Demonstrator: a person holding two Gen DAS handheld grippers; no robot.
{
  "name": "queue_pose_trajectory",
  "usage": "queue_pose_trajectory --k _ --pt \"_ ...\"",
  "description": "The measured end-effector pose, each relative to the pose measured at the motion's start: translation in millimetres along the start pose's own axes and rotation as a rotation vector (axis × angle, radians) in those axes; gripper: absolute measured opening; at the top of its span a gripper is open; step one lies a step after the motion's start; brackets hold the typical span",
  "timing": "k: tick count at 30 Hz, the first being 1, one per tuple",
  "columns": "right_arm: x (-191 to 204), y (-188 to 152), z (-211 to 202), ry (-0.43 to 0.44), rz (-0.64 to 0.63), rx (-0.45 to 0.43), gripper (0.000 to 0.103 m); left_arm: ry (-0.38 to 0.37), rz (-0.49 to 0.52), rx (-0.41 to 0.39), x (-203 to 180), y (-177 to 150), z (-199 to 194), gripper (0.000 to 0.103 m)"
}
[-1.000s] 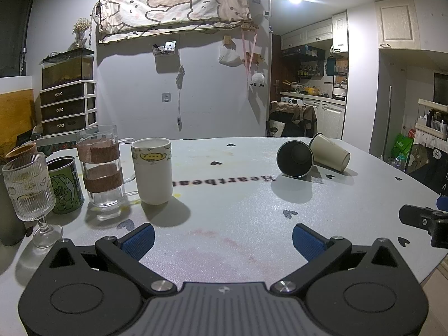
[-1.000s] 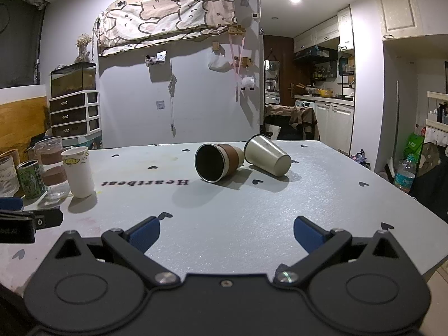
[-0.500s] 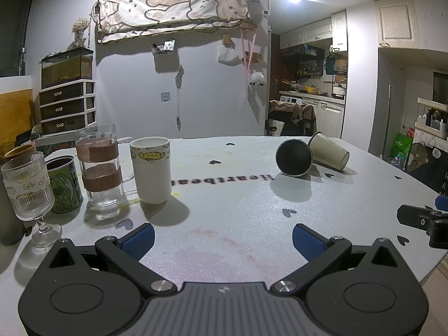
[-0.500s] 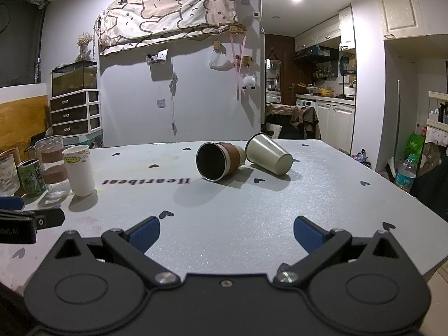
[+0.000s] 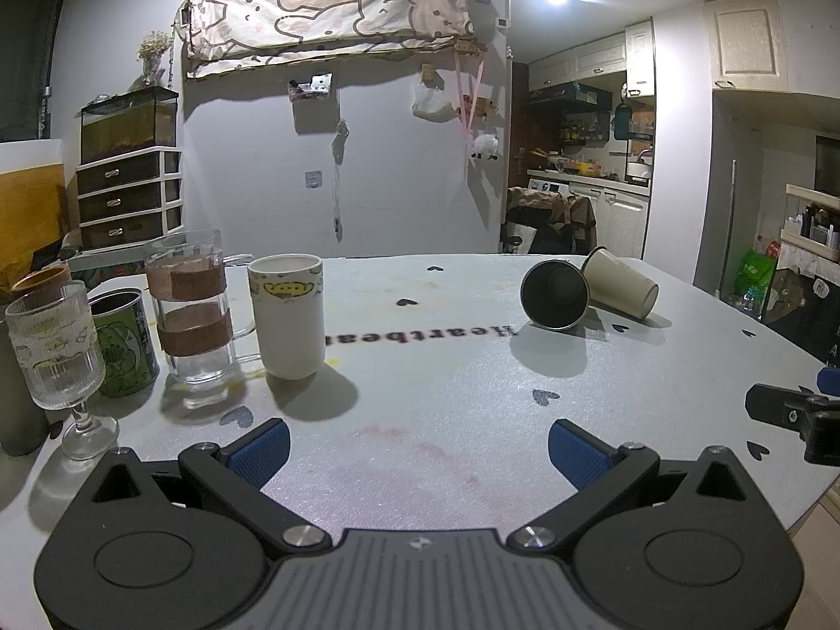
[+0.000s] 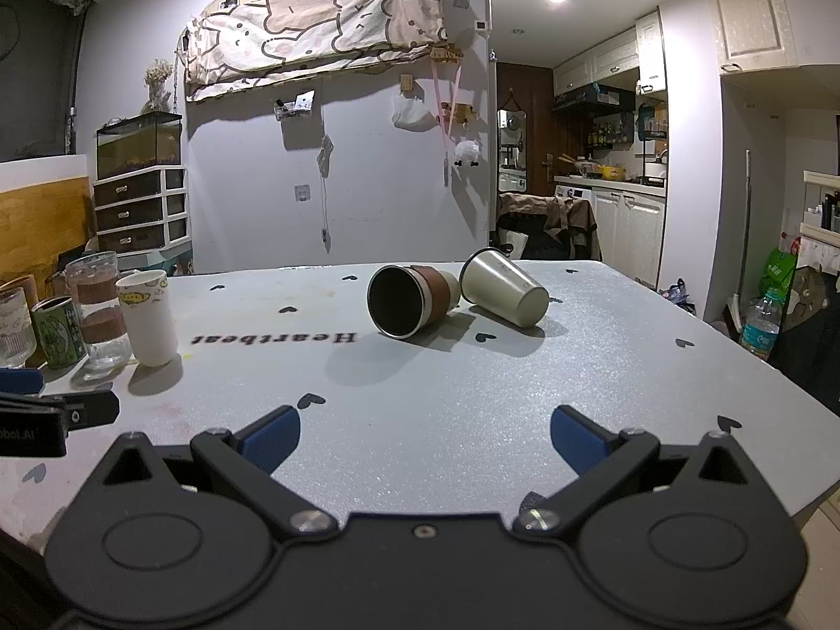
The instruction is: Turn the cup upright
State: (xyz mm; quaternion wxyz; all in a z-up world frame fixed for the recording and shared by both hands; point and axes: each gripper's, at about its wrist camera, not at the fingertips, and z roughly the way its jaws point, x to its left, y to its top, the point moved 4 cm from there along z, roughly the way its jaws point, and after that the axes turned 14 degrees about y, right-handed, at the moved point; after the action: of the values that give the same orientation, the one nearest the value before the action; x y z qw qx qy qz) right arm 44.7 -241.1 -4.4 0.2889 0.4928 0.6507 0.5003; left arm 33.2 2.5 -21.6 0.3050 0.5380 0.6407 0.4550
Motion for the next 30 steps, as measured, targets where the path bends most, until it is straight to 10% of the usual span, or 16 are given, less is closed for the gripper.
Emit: queue_pose_trajectory --k 16,30 --pt "-23 82 91 -0.035 0.035 0.043 0.103 0.063 -0.035 0.025 33 -14 2 0.103" --pt "-71 150 251 -0.037 0.521 0.148 0.102 0.091 -0.106 0.091 78 -32 18 0.103"
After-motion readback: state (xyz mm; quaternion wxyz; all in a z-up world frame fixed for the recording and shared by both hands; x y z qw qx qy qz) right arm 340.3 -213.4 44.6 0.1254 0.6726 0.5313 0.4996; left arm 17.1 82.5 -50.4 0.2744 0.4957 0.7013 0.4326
